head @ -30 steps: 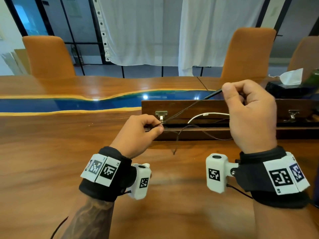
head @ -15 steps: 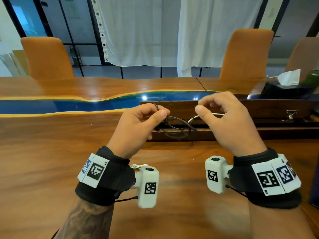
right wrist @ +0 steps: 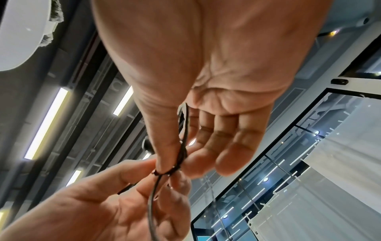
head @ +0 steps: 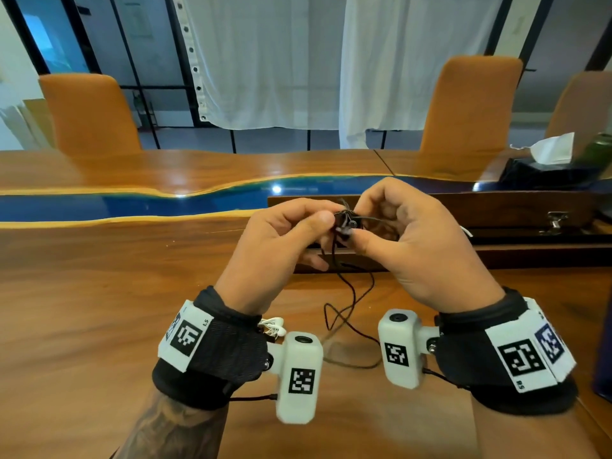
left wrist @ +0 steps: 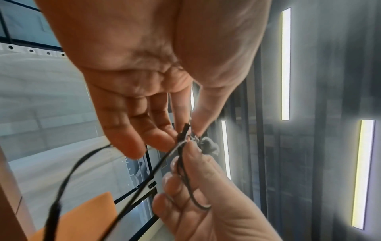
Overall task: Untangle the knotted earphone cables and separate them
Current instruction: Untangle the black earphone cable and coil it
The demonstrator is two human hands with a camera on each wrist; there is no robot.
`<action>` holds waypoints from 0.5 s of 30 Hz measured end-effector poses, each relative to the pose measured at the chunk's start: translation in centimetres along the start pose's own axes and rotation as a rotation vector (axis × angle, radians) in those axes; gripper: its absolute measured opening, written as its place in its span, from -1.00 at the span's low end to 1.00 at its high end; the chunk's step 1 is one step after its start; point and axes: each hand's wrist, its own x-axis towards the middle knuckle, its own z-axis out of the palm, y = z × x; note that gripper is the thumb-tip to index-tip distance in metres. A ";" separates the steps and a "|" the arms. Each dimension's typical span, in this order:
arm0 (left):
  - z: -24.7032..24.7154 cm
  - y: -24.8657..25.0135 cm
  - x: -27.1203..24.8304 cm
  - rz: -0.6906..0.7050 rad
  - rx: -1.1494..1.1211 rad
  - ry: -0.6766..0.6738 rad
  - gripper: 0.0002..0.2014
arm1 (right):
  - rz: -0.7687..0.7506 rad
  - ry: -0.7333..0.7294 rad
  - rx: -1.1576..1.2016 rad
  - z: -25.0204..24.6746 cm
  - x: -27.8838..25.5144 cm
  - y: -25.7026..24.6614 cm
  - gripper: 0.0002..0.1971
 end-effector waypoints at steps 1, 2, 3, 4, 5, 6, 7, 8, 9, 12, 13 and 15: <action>-0.1 -0.1 0.0 0.009 0.031 -0.017 -0.84 | -0.005 -0.001 -0.016 0.1 0.0 0.0 -0.76; -0.1 -0.1 0.0 0.022 0.070 -0.026 -0.82 | -0.010 0.000 -0.041 0.1 0.0 0.1 -0.74; -0.1 -0.1 0.0 0.039 0.110 -0.025 -0.82 | -0.013 0.002 -0.074 0.1 0.0 0.1 -0.71; -0.1 -0.1 0.0 0.060 0.149 -0.016 -0.83 | -0.019 0.005 -0.105 0.1 0.0 0.1 -0.70; -0.2 -0.1 0.0 0.086 0.189 0.000 -0.86 | -0.026 0.008 -0.128 0.1 0.0 0.2 -0.69; -0.2 0.0 0.0 0.114 0.228 0.017 -0.88 | -0.034 0.011 -0.137 0.2 0.0 0.2 -0.68; -0.2 0.0 0.0 0.142 0.269 0.031 -0.87 | -0.038 0.012 -0.136 0.2 0.0 0.2 -0.68; -0.3 0.1 0.0 0.167 0.302 0.036 -0.84 | -0.042 0.010 -0.137 0.3 0.0 0.1 -0.67; -0.3 0.2 0.0 0.186 0.318 0.033 -0.81 | -0.047 0.007 -0.142 0.5 0.0 0.1 -0.67; -0.2 0.6 -0.1 0.163 0.294 0.010 -0.83 | -0.036 0.003 -0.071 0.8 0.2 0.2 -0.74; -0.2 0.7 -0.1 0.156 0.299 0.003 -0.85 | -0.022 -0.005 -0.034 0.8 0.2 0.1 -0.73; -0.3 0.9 -0.2 0.167 0.315 -0.027 -0.87 | -0.029 -0.025 -0.047 0.7 0.1 0.0 -0.68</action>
